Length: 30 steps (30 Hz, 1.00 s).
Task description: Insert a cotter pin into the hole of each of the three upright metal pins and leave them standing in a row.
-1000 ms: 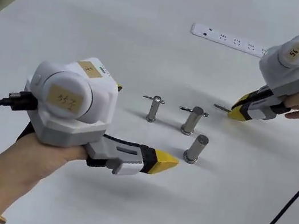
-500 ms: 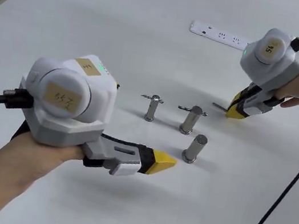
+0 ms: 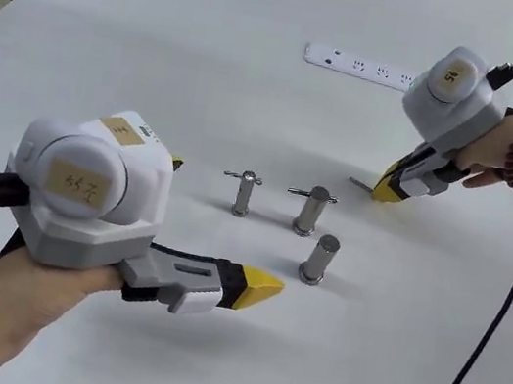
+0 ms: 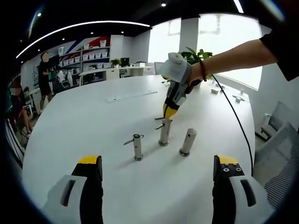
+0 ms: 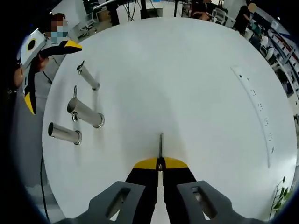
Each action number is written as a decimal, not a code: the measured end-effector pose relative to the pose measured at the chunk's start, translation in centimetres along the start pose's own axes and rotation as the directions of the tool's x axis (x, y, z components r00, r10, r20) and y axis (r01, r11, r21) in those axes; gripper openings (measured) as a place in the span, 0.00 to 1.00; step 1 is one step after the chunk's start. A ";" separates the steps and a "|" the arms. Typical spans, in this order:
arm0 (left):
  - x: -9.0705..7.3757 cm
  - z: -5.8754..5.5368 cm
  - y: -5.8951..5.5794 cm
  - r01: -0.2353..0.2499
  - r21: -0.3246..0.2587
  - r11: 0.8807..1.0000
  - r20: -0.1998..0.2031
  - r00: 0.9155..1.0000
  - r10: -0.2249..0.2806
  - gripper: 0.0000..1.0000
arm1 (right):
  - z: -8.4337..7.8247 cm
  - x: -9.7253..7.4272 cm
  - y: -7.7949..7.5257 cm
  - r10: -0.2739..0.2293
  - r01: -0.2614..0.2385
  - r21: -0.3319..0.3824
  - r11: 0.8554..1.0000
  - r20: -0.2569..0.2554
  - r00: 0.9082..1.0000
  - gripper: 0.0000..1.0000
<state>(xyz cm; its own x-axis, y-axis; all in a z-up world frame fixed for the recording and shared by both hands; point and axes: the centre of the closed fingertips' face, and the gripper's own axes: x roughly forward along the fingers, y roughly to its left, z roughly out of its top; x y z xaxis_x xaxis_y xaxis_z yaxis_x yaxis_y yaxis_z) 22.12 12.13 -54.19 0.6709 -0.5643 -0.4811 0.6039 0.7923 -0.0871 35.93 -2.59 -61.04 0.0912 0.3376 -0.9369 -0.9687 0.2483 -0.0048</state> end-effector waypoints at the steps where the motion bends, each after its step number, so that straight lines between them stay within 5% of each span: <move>1: 0.0 -0.1 0.0 -0.002 0.001 1.000 -0.003 1.000 0.002 0.98 | 0.0 0.0 0.0 0.000 0.000 0.001 1.000 -0.002 1.000 0.00; 9: 0.0 0.2 0.0 0.001 -0.009 1.000 0.006 1.000 -0.001 0.98 | 0.1 0.0 -0.2 -0.016 0.016 -0.005 1.000 0.000 1.000 0.00; 14: -0.3 0.5 0.2 -0.006 -0.020 1.000 0.016 1.000 0.006 0.98 | 0.3 -0.5 -0.6 -0.041 0.039 0.030 0.999 0.056 0.998 0.00; 30: -0.7 2.2 0.0 0.004 -0.039 0.999 0.065 0.998 -0.001 0.96 | 1.2 -4.5 2.8 -0.096 0.105 -0.057 0.993 0.135 0.986 0.00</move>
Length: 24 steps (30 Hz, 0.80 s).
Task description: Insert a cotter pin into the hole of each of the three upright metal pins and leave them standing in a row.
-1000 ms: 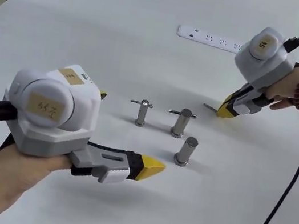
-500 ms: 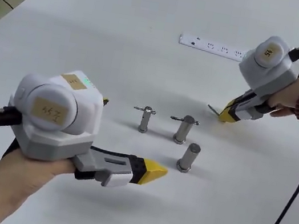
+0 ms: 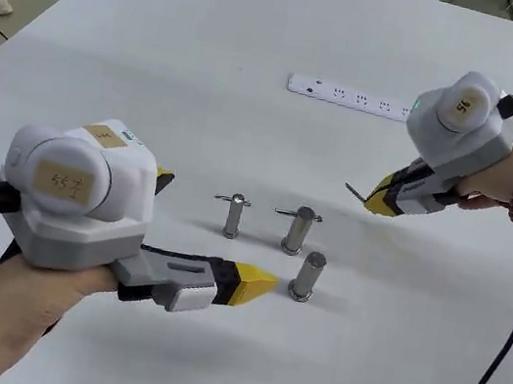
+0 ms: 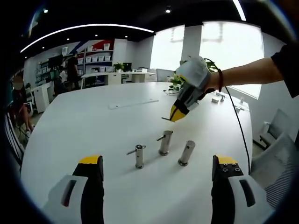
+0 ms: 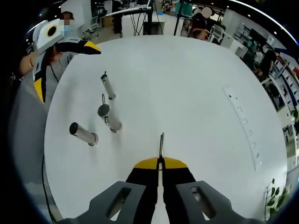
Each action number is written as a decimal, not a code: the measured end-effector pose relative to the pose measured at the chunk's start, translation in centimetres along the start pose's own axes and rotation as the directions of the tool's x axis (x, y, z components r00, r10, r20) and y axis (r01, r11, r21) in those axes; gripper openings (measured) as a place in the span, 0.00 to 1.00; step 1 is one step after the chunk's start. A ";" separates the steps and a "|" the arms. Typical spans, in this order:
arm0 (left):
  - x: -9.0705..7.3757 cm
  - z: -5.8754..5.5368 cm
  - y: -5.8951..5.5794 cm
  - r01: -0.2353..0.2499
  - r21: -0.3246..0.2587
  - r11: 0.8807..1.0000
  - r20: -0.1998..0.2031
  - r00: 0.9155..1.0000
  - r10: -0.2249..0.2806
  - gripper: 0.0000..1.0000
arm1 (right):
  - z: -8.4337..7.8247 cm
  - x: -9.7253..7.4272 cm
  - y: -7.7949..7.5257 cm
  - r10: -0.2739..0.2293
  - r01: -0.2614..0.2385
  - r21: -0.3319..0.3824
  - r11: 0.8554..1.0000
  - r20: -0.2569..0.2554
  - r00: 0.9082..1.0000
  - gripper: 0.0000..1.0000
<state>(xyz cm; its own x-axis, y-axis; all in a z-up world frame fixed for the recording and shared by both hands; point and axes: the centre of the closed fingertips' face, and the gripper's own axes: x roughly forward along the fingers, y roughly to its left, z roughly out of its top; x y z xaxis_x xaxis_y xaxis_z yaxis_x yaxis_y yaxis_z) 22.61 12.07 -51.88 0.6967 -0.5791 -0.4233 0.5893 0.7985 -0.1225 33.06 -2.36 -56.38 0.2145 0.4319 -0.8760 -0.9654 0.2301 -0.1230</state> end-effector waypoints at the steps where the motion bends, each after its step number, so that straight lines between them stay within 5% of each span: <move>1: 0.0 0.0 -0.1 0.002 0.001 1.000 0.001 1.000 -0.002 0.96 | 0.0 -0.3 0.3 -0.001 0.001 -0.002 1.000 0.002 1.000 0.00; 13: -1.2 0.3 -0.8 0.007 0.017 1.000 -0.006 1.000 -0.007 0.91 | 0.5 -3.9 3.3 -0.025 0.028 -0.042 0.999 0.050 0.998 0.00; 24: -1.4 1.2 -2.3 0.052 0.046 0.998 -0.012 0.999 -0.051 0.72 | 4.2 -6.4 7.0 -0.025 0.038 -0.066 0.997 0.185 0.982 0.00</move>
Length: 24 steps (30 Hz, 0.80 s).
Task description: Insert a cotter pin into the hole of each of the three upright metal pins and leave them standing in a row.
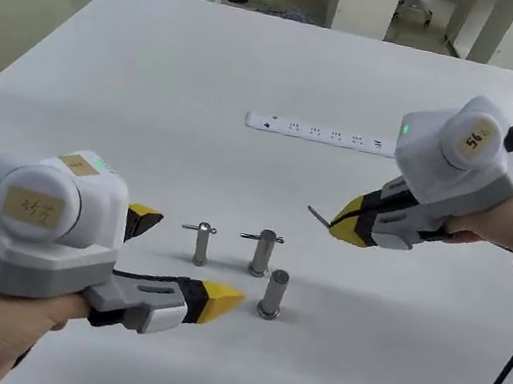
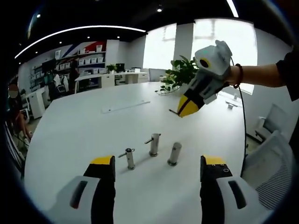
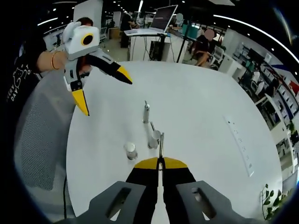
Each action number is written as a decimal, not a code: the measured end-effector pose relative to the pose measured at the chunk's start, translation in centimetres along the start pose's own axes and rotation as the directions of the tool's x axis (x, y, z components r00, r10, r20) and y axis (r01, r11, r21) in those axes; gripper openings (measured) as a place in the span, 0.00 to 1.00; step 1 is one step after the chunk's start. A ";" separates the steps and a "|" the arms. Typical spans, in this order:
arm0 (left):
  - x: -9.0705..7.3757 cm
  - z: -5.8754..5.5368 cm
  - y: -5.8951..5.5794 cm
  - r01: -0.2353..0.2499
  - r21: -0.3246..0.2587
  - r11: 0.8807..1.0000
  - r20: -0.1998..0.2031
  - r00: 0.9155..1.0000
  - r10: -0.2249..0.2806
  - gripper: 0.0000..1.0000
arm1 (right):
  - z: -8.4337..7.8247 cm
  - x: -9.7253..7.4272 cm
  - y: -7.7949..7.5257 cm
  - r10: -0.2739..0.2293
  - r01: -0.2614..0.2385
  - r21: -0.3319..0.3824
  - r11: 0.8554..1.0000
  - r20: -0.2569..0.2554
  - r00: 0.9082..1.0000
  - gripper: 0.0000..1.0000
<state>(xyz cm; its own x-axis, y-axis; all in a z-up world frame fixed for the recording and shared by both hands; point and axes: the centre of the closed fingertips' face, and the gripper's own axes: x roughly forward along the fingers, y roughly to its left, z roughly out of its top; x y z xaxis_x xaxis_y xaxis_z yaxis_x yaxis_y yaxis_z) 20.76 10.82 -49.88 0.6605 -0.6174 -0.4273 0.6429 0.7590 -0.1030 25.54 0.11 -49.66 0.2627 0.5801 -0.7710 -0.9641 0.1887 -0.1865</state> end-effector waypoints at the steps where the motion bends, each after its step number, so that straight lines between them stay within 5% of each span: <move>1: 0.1 0.1 -0.2 0.008 0.000 1.000 0.006 1.000 -0.008 0.70 | 0.3 0.0 0.3 0.003 -0.003 -0.005 1.000 0.006 1.000 0.00; 15: 0.4 0.2 -2.3 0.095 -0.080 0.992 -0.020 0.995 -0.097 0.44 | 2.6 0.2 3.7 0.027 -0.017 -0.136 0.991 0.066 0.997 0.00; 24: 0.3 0.8 -3.3 0.132 -0.148 0.980 0.010 0.991 -0.131 0.34 | 3.2 0.5 5.1 0.040 -0.021 -0.220 0.975 0.082 0.996 0.00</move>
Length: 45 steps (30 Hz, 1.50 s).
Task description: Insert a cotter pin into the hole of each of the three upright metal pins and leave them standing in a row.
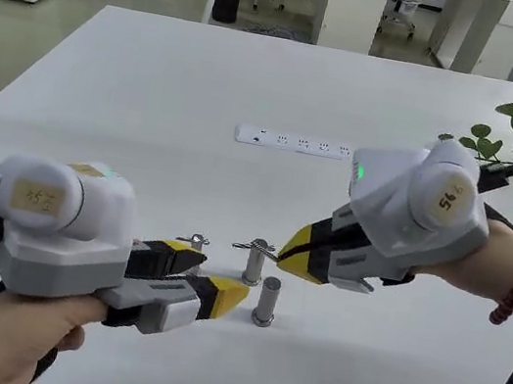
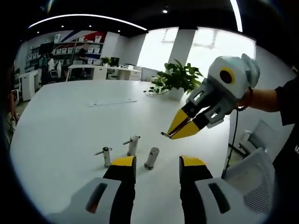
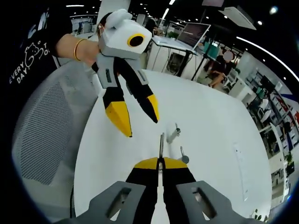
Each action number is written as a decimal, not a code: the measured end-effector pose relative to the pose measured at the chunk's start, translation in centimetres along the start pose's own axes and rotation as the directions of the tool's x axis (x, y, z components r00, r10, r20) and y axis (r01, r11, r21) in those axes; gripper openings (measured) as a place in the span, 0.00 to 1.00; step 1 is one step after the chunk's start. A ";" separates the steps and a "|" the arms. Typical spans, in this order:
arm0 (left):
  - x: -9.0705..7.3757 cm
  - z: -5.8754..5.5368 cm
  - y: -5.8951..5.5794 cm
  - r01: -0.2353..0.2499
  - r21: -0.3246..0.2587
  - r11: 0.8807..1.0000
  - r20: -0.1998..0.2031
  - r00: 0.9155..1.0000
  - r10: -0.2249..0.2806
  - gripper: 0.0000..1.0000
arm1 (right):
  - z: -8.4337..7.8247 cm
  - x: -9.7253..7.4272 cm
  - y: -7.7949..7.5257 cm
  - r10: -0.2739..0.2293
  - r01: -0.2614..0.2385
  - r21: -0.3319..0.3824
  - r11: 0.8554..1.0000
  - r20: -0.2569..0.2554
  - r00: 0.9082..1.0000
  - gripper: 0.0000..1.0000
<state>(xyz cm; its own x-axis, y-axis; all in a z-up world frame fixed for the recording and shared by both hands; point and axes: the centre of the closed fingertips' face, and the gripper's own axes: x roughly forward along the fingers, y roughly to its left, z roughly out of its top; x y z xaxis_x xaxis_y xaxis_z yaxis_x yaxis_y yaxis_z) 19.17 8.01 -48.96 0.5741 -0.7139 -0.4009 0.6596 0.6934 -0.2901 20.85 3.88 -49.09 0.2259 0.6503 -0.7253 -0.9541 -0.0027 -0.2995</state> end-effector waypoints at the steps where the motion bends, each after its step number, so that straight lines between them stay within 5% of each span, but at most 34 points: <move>1: 0.0 0.0 0.0 0.002 -0.005 1.000 0.002 1.000 -0.002 0.33 | 0.1 0.0 0.2 0.002 -0.002 -0.003 1.000 0.003 1.000 0.00; 19: 0.2 -0.2 -1.4 0.068 -0.091 0.994 0.000 0.998 -0.068 0.12 | 1.2 1.1 3.1 0.029 -0.030 -0.155 0.987 -0.005 1.000 0.00; 45: 0.5 -0.6 -2.0 0.102 -0.131 0.986 -0.001 0.995 -0.103 0.00 | 1.3 1.4 3.5 0.041 -0.042 -0.165 0.985 -0.011 0.999 0.00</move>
<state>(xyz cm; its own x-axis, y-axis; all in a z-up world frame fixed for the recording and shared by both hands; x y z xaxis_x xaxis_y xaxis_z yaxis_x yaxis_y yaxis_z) 17.85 6.29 -49.13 0.5027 -0.7813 -0.3699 0.6455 0.6239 -0.4406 17.57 5.78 -50.38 0.1885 0.6414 -0.7437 -0.9173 -0.1556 -0.3667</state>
